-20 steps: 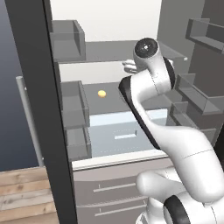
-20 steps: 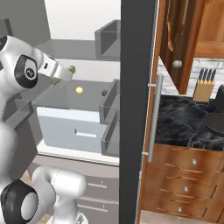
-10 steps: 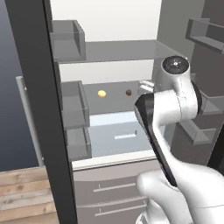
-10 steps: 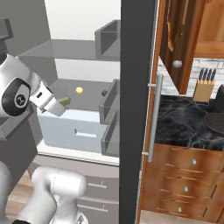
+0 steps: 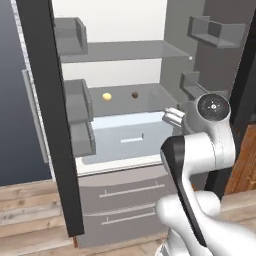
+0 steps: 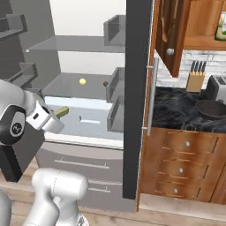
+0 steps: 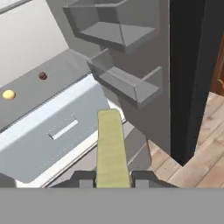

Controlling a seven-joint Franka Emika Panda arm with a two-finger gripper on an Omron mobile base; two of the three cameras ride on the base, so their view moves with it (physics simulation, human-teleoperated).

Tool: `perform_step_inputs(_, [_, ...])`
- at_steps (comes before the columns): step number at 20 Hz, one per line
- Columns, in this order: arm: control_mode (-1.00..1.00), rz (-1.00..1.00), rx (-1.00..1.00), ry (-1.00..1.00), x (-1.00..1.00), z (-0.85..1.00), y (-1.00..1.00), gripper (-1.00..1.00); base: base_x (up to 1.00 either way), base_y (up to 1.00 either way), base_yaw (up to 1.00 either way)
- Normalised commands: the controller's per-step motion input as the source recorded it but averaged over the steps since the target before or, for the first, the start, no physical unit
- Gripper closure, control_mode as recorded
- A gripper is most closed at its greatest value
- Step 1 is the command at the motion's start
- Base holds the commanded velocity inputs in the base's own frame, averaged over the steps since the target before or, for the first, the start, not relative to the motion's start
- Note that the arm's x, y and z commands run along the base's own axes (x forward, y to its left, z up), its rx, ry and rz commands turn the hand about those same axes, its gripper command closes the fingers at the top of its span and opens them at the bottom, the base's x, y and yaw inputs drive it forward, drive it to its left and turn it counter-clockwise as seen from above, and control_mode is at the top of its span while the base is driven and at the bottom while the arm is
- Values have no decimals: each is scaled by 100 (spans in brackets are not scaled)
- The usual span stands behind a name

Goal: Pick the egg and butter from the fridge and place them by the bowl for mixing.

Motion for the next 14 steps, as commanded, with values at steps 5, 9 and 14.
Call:
perform_step_inputs(5, [100,0,0,0,0,0,0,100,-96,-79,-25])
perform_step_inputs(9, [100,0,0,0,0,0,0,100,-24,-100,-24])
perform_step_inputs(14, [100,0,0,0,0,0,0,100,25,-100,-16])
